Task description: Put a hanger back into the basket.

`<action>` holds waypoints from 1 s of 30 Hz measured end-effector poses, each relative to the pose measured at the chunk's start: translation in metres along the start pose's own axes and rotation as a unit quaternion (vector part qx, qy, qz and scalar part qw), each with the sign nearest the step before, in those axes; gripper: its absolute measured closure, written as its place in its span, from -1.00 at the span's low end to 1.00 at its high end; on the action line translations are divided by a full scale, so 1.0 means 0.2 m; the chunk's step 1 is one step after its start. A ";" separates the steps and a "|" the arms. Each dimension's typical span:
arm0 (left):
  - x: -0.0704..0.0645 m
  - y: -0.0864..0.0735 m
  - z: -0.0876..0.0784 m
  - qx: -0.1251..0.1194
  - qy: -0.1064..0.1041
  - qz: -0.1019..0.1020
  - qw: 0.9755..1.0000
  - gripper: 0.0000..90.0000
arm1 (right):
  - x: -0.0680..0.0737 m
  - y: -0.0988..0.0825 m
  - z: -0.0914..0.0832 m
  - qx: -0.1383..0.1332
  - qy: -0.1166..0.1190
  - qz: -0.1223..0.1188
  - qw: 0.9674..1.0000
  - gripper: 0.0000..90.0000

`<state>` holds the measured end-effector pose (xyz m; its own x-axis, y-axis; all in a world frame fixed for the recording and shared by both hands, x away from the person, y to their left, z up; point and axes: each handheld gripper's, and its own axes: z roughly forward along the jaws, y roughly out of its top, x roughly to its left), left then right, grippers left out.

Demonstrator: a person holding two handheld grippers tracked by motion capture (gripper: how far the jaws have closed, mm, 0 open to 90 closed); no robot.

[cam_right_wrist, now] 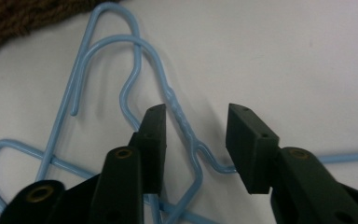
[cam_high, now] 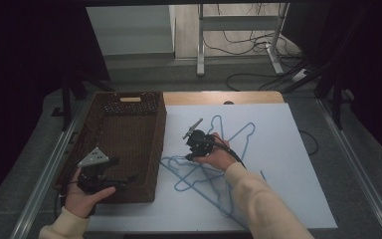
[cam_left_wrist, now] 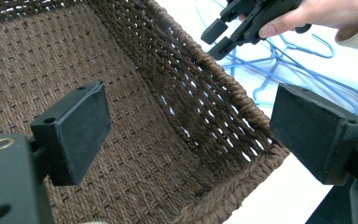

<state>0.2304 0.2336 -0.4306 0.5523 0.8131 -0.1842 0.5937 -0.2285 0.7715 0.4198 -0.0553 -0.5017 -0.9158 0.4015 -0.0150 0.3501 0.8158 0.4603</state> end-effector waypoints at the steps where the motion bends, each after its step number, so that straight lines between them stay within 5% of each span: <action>1: 0.00 0.00 0.00 0.000 0.000 0.000 1.000 -0.72 | 0.00 0.00 0.01 0.007 -0.001 -0.006 1.000 0.38; 9: 0.00 0.00 0.00 0.000 0.000 0.001 1.000 -0.72 | 0.02 0.01 0.04 0.028 -0.002 -0.051 0.998 0.65; 17: 0.00 0.00 0.00 -0.001 0.001 0.001 1.000 -0.72 | 0.01 0.00 0.02 0.026 -0.013 -0.069 0.997 0.78; 26: -0.01 0.00 -0.01 -0.005 0.003 0.001 1.000 -0.72 | -0.02 -0.01 -0.13 -0.010 -0.044 -0.054 0.998 0.81; 30: -0.02 0.01 -0.02 -0.008 0.003 0.005 1.000 -0.72 | 0.00 -0.03 -0.26 -0.043 -0.069 -0.022 0.996 0.84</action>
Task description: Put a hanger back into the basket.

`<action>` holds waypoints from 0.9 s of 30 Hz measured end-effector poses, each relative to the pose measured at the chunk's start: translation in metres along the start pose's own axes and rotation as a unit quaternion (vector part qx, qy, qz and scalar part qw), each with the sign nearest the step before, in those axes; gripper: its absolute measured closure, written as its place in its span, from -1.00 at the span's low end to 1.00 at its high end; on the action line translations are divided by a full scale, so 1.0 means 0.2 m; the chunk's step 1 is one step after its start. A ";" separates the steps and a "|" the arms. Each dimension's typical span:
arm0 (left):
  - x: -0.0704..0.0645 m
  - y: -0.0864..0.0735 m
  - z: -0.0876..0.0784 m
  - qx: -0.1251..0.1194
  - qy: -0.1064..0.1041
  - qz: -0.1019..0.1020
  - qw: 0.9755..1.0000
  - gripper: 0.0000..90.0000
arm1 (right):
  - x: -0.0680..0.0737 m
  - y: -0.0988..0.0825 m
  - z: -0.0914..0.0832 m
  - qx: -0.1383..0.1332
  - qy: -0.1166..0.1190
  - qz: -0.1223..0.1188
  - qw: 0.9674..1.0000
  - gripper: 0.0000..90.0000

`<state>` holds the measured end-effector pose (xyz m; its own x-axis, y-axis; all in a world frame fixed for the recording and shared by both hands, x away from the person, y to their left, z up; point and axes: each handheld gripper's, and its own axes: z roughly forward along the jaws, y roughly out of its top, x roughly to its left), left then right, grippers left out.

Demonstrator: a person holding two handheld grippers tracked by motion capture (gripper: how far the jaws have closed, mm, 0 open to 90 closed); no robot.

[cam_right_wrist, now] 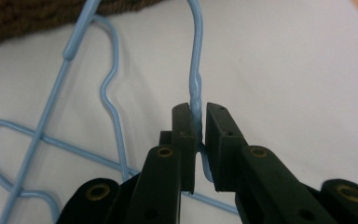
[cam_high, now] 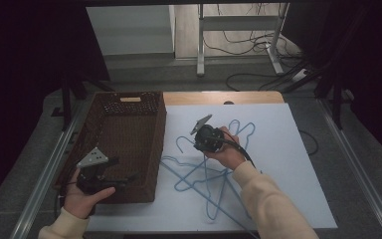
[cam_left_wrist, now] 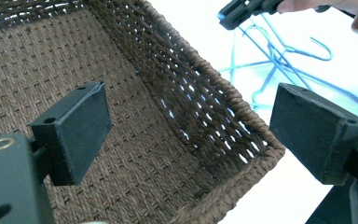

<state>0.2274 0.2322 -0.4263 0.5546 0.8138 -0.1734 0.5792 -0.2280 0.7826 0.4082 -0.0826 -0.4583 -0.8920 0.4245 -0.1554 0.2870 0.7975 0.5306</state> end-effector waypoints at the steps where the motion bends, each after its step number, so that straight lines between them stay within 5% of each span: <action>1: -0.01 0.00 0.00 -0.001 -0.001 0.002 1.000 -0.72 | 0.00 -0.01 -0.02 -0.006 -0.003 0.006 1.000 0.85; 9: -0.06 0.03 0.01 -0.003 -0.011 0.013 1.000 -0.72 | -0.02 -0.08 -0.15 -0.046 -0.010 0.063 0.997 0.90; 27: -0.20 0.13 0.10 0.006 -0.039 0.027 0.999 -0.70 | -0.03 -0.17 -0.33 -0.119 -0.010 0.115 0.986 0.91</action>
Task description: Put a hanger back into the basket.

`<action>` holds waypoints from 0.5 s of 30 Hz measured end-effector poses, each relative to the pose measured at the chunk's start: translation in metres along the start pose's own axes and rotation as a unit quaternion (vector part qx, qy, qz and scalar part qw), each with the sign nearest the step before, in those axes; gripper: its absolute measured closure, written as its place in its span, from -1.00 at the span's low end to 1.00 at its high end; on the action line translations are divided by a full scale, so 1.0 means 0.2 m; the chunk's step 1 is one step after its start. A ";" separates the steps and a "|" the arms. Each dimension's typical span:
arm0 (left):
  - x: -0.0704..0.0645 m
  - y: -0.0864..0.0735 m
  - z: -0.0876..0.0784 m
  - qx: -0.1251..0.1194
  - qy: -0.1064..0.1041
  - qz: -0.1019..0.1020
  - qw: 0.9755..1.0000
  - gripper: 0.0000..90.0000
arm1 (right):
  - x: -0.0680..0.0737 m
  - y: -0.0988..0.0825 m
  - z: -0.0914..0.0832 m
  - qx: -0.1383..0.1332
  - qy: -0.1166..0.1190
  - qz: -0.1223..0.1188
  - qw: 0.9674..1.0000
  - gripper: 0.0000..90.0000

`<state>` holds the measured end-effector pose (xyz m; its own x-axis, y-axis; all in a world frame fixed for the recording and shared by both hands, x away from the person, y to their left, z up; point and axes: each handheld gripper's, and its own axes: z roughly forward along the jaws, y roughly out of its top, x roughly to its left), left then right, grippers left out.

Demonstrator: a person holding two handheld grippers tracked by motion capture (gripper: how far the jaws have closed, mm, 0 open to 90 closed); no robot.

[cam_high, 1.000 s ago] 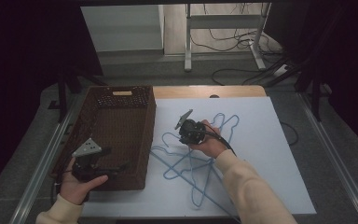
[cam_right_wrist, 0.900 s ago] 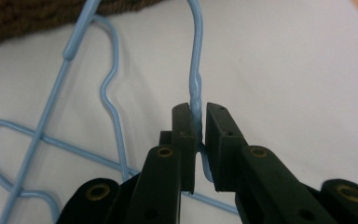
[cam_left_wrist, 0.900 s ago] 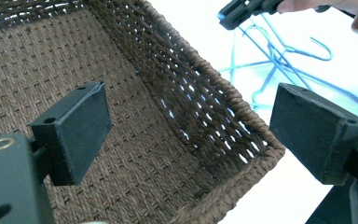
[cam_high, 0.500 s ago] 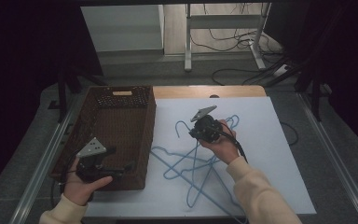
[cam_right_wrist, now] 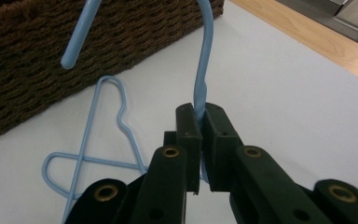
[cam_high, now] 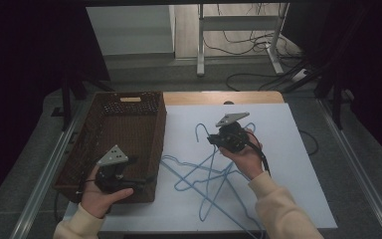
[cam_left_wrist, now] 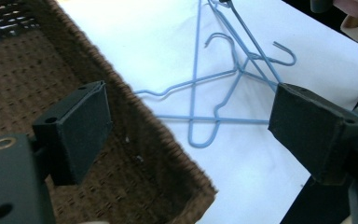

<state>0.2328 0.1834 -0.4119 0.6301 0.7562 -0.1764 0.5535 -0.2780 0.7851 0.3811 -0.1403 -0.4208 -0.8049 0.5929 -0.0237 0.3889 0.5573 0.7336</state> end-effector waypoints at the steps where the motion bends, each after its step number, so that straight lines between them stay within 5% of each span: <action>1: -0.01 0.01 0.02 0.004 -0.004 0.000 1.000 -0.69 | 0.00 0.00 -0.01 -0.004 0.000 0.006 1.000 0.91; 15: -0.05 0.07 0.11 0.011 -0.068 -0.024 0.997 -0.67 | 0.01 0.01 -0.09 -0.022 -0.002 0.040 0.999 0.91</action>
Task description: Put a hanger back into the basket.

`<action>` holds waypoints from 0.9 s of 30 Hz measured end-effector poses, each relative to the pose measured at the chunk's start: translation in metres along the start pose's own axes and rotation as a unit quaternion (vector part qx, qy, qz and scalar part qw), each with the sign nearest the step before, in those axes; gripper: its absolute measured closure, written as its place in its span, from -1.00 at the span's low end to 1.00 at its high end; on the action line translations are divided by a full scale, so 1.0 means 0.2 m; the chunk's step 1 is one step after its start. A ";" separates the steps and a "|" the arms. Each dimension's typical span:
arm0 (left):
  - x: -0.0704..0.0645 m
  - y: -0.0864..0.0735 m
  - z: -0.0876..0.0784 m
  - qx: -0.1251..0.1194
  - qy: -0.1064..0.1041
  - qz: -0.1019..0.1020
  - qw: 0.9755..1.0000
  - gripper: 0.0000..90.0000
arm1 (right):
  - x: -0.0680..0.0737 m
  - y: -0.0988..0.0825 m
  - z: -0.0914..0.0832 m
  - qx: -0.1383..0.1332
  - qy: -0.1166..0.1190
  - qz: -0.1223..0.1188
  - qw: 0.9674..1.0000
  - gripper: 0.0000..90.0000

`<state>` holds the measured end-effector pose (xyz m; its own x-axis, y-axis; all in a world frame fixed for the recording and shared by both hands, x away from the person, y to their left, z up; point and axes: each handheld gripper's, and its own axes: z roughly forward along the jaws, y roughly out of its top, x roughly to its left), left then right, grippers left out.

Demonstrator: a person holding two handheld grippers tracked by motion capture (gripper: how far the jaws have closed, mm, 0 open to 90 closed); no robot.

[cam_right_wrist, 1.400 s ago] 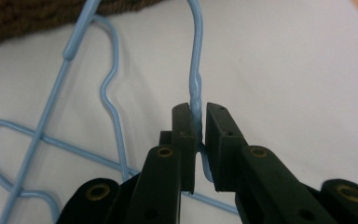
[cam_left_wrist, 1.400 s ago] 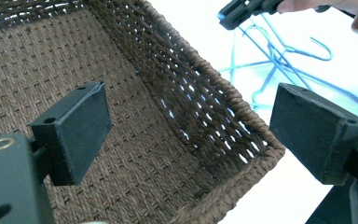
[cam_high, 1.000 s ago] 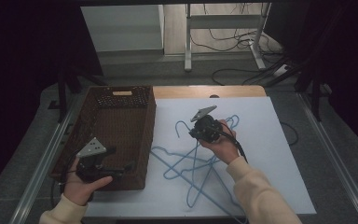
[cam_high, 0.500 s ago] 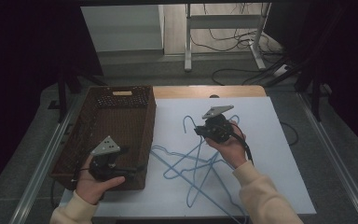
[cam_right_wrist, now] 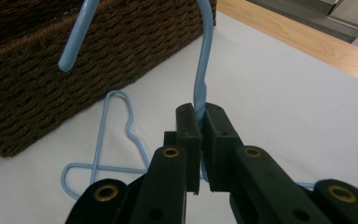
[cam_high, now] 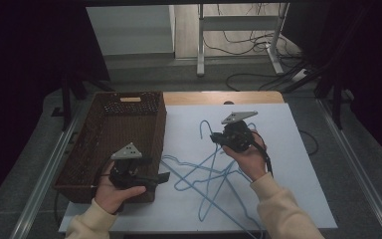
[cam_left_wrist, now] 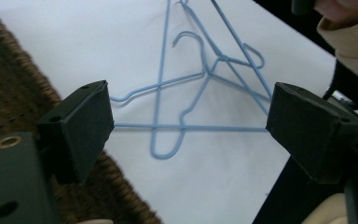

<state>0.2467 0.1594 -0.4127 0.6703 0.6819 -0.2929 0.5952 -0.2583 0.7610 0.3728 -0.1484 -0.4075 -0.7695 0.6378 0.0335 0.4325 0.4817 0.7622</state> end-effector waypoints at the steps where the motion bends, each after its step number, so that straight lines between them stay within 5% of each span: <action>1: 0.00 0.00 0.00 0.000 0.000 0.000 1.000 -0.66 | 0.00 0.00 -0.01 -0.002 0.000 0.002 1.000 0.91; 18: -0.07 0.07 0.11 0.010 -0.041 0.008 0.999 -0.62 | 0.04 0.01 -0.05 -0.016 -0.008 0.026 1.000 0.91; 27: -0.11 0.10 0.20 0.019 -0.056 0.008 0.998 -0.57 | 0.10 0.03 -0.07 -0.027 -0.019 0.020 0.999 0.91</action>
<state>0.2607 0.1120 -0.4139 0.7244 0.5965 -0.3455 0.5989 -0.2964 0.7440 0.3532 -0.1410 -0.3924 -0.7335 0.6785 0.0402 0.4354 0.4236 0.7943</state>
